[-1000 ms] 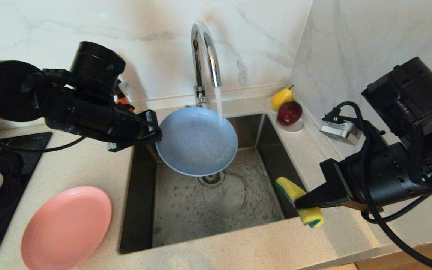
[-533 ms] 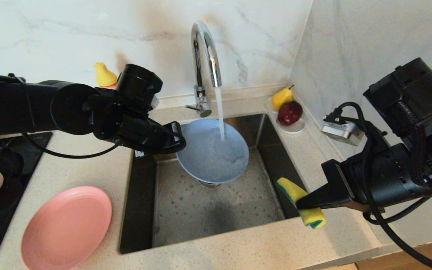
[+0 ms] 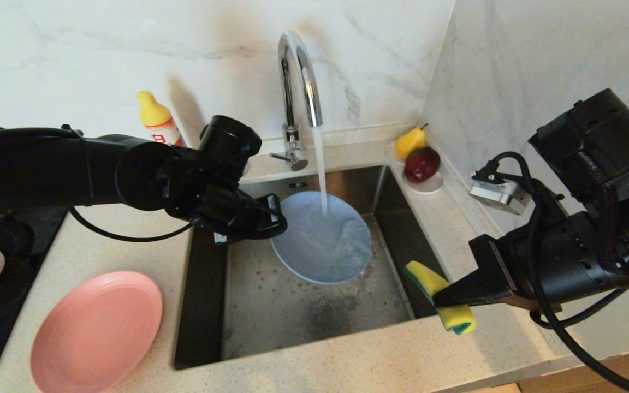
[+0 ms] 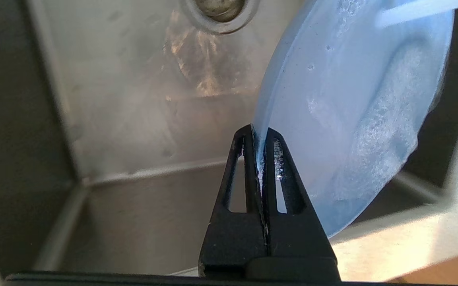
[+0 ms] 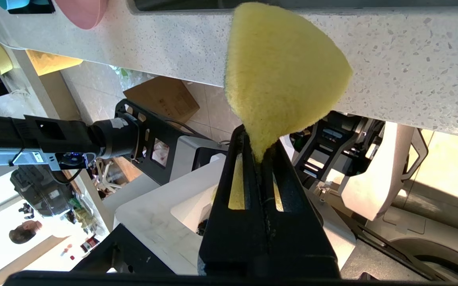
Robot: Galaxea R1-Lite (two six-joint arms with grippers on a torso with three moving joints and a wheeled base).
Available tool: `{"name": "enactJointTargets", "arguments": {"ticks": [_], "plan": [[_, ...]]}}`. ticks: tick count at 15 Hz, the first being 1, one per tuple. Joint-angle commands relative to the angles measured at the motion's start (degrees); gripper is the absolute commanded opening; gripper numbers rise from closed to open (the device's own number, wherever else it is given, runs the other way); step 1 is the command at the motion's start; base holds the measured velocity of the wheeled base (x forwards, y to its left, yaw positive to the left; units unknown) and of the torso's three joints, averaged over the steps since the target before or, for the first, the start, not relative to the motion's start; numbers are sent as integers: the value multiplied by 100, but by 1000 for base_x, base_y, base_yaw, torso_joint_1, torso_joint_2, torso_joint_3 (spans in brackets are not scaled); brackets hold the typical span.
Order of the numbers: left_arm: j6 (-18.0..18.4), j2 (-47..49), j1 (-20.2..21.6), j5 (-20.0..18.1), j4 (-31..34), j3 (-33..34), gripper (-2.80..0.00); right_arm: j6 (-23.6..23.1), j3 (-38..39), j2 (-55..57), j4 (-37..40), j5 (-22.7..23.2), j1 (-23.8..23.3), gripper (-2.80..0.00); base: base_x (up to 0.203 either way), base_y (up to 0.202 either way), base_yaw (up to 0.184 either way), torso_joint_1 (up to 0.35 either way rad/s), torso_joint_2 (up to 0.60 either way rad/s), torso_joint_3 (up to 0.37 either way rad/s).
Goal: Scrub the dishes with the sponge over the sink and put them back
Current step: Wash the plate
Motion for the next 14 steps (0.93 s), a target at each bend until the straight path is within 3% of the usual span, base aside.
{"name": "enactJointTargets", "arguments": {"ticks": [1, 3, 6, 8, 11, 14], "plan": [[13, -216, 14, 153, 12, 243, -280, 20, 15, 11, 19, 11, 8, -280, 0, 0, 0, 0, 0, 0], [157, -493, 116, 463, 17, 404, -280, 20, 15, 37, -37, 11, 16, -280, 0, 0, 0, 0, 0, 0], [671, -914, 252, 1099, 5, 590, -280, 28, 24, 107, -86, 11, 104, -280, 0, 0, 0, 0, 0, 0], [952, -1225, 346, 1256, -22, 734, -280, 28, 33, 126, -86, 20, 113, -280, 0, 0, 0, 0, 0, 0], [1453, -1677, 515, 1349, -674, 1295, -280, 28, 33, 143, -86, 20, 157, -280, 0, 0, 0, 0, 0, 0], [2149, -1977, 594, 1695, -1778, 2165, -280, 28, 147, 152, -86, 20, 210, -280, 0, 0, 0, 0, 0, 0]]}}
